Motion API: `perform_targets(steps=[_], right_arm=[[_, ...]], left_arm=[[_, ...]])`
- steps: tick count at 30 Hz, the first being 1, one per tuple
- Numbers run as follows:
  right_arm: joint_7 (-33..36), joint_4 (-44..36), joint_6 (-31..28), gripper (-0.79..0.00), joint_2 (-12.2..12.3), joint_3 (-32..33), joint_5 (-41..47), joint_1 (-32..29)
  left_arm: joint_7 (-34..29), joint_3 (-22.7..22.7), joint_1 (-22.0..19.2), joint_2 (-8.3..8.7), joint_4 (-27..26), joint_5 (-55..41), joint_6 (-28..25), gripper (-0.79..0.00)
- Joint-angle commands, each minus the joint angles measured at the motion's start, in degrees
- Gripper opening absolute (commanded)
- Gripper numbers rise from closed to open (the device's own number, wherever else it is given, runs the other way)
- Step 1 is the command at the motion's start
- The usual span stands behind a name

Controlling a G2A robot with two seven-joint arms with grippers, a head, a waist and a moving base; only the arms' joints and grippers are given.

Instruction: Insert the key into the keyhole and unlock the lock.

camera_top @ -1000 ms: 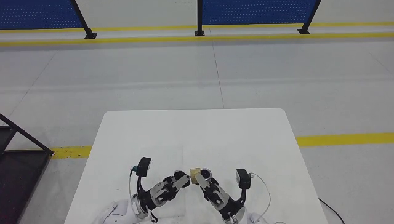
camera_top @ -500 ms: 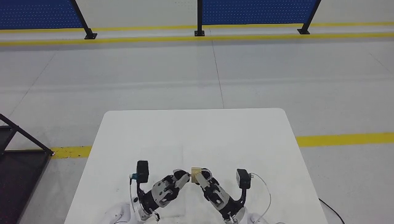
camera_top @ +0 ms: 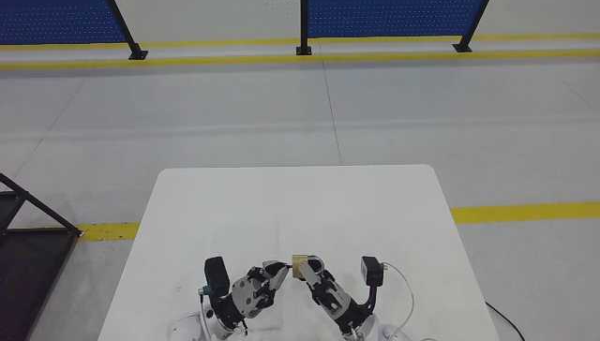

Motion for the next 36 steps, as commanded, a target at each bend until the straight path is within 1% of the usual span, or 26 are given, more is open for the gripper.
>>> perform_targets(steps=[1, 4, 7, 11, 13, 15, 20, 21, 22, 25, 27, 29, 30, 31, 32, 34, 36], right_arm=[[0.2, 0.0, 0.0, -0.785, 0.0, 0.0, 0.5, 0.0], [0.7, -0.1, -0.1, -0.785, 0.1, 0.1, 1.0, 0.0], [1.2, -0.2, -0.2, -0.785, 0.1, 0.2, 1.5, 0.0], [2.0, -0.2, -0.7, -0.785, 0.3, 0.2, 2.1, 0.0], [2.3, -0.3, -0.8, -0.785, 0.3, 0.3, 2.4, 0.0], [2.7, -0.3, -0.8, -0.785, 0.4, 0.4, 2.7, -0.1], [3.0, -0.5, -1.1, -0.785, 0.5, 0.6, 3.1, -0.3], [3.0, -0.6, -1.1, -0.785, 0.5, 0.7, 3.1, -0.3], [2.8, -0.7, -1.2, -0.785, 0.5, 0.8, 3.2, -0.4], [1.9, -0.7, -1.4, -0.785, 0.5, 1.1, 3.4, -0.6], [1.5, -0.5, -1.5, -0.785, 0.5, 1.4, 3.7, -0.6], [0.8, -0.2, -0.3, -0.785, 0.5, 1.9, 3.6, -0.4], [0.5, -0.1, 0.2, -0.785, 0.4, 1.9, 3.5, -0.3], [0.8, 0.3, 0.8, -0.785, 0.4, 1.9, 3.7, -0.1], [1.8, 0.9, 1.5, -0.785, 0.4, 1.5, 4.2, 0.1], [6.5, 2.3, 3.7, -0.785, 0.3, 0.4, 6.3, 1.4], [12.2, 3.6, 6.3, -0.785, 0.2, -0.9, 9.0, 3.5]], left_arm=[[3.5, 0.4, -0.2, 0.02, 0.7, 3.9, 2.8, -0.785], [7.2, 1.1, -0.7, 0.01, 1.5, 7.9, 6.5, -0.785], [10.1, 1.9, -1.0, 0.01, 2.3, 10.5, 8.9, -0.785], [12.7, 2.6, -1.5, -0.08, 3.1, 13.2, 14.2, -0.785], [13.5, 3.1, -1.8, -0.14, 3.6, 13.7, 15.4, -0.785], [14.4, 3.3, -2.2, -0.16, 3.9, 14.8, 17.7, -0.785], [14.9, 4.1, -2.6, -0.17, 4.5, 12.7, 16.4, -0.776], [14.8, 4.1, -2.7, -0.16, 4.6, 12.3, 16.4, -0.548], [14.4, 4.3, -2.5, -0.18, 4.7, 10.9, 15.4, 0.000], [13.8, 4.7, -2.4, -0.02, 4.3, 6.7, 9.4, 0.000], [11.9, 4.5, -1.9, 0.26, 4.0, 3.2, 4.2, 0.000], [8.5, 3.9, -1.2, 0.74, 3.2, -3.3, -4.9, 0.000], [6.7, 2.8, -0.9, 1.05, 2.9, -5.6, -7.2, 0.000], [4.3, 2.1, -0.1, 1.39, 2.9, -8.9, -10.9, 0.000], [2.2, 1.0, 0.2, 1.76, 2.2, -12.1, -14.1, 0.000], [-2.7, -1.5, 1.7, 2.61, 2.0, -17.7, -17.9, 0.000], [-8.7, -2.7, 3.7, 3.80, 0.4, -24.6, -17.9, 0.000]])
